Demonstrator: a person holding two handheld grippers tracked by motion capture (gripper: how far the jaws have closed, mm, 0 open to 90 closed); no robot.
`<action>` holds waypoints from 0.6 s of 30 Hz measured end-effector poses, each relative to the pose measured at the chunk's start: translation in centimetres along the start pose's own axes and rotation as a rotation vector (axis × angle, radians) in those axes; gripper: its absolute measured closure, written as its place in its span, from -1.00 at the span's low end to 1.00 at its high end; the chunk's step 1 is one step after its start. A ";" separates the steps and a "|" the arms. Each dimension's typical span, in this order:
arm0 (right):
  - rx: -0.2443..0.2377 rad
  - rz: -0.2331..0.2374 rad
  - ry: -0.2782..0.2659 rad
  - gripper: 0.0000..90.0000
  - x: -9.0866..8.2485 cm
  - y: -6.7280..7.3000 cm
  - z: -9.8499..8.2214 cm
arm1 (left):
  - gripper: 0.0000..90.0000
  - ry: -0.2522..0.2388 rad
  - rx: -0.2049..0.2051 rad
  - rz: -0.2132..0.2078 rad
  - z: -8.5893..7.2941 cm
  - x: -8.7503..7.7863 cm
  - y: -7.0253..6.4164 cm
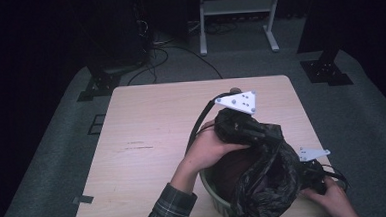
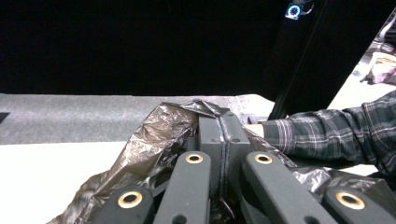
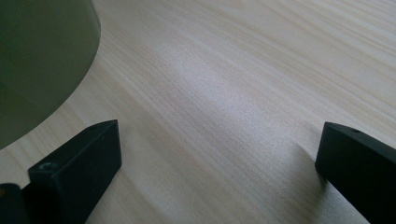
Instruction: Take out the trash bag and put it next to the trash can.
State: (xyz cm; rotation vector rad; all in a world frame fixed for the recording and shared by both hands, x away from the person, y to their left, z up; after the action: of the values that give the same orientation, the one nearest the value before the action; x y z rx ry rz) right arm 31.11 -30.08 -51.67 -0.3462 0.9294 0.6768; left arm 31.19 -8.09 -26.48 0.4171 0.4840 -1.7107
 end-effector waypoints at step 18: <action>0.002 0.000 0.000 -1.00 0.0 0.0 0.0 | 0.97 0.185 -0.008 0.003 0.1 6.3 0.7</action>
State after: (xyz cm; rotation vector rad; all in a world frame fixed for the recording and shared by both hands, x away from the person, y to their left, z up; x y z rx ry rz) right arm 31.11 -30.07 -51.67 -0.3444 0.9299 0.6756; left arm 30.69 -13.48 -29.81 0.5726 0.6234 -1.6746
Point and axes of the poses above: each handheld gripper's, and its own axes: x roughly forward along the jaws, z roughly out of its top, y roughly to its left, the point moved 4 cm from there along x, roughly forward along the jaws, and after that the axes turned 11 degrees about y, right-handed, at the moved point
